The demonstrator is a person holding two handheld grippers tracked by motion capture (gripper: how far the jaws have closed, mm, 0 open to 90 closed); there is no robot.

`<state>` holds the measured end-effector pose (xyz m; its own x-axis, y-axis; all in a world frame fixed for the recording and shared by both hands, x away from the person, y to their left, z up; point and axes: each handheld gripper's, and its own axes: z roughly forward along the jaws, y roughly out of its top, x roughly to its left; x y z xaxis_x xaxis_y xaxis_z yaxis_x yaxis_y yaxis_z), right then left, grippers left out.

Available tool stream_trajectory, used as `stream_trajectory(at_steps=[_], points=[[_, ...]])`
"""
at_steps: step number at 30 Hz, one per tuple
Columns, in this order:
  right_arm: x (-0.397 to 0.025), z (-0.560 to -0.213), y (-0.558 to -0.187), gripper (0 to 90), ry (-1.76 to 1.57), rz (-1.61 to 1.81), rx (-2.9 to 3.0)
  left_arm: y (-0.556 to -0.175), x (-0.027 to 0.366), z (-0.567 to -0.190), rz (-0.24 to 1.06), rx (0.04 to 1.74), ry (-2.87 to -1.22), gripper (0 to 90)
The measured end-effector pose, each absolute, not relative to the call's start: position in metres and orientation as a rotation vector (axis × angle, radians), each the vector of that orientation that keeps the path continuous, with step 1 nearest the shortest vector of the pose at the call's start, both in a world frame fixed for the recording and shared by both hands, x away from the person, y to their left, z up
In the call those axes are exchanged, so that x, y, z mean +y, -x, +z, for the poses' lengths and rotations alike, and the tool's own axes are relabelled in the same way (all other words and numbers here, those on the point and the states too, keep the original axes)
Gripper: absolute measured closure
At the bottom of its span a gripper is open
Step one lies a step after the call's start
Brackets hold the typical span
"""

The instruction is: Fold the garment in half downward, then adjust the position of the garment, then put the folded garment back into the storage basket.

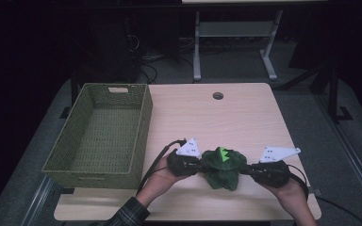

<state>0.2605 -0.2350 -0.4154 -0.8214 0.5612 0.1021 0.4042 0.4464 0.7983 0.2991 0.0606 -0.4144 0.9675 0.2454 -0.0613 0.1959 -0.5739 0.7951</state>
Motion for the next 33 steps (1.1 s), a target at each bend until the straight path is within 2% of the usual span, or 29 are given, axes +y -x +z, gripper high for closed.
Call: stream_trajectory(at_steps=[5, 19, 26, 27, 29, 31, 32, 33], points=[[-0.235, -0.422, -0.254, 86.3, -0.842, 1.319, 2.547, -0.293, 0.058, -0.423, 0.044, 0.288, -2.218, 86.3], [-0.228, -0.454, -0.247, 86.3, -0.864, 1.218, 2.677, -0.283, 0.045, -0.464, -0.14, 0.298, -2.308, 86.4], [-0.226, -0.467, -0.251, 86.0, -0.904, 1.189, 2.745, -0.28, 0.038, -0.468, -0.128, 0.289, -2.342, 86.3], [-0.227, -0.468, -0.251, 85.1, -0.905, 1.193, 2.744, -0.281, 0.039, -0.468, -0.128, 0.293, -2.334, 85.3], [-0.228, -0.466, -0.25, 76.8, -0.904, 1.197, 2.733, -0.28, 0.04, -0.466, -0.133, 0.298, -2.326, 79.5], [-0.231, -0.462, -0.248, 67.5, -0.902, 1.211, 2.715, -0.279, 0.043, -0.46, -0.146, 0.296, -2.308, 70.1], [-0.231, -0.462, -0.248, 67.5, -0.902, 1.211, 2.715, -0.279, 0.043, -0.46, -0.146, 0.296, -2.308, 64.3], [-0.236, -0.456, -0.246, 63.2, -0.913, 1.246, 2.704, -0.279, 0.044, -0.458, -0.159, 0.297, -2.303, 60.4]])
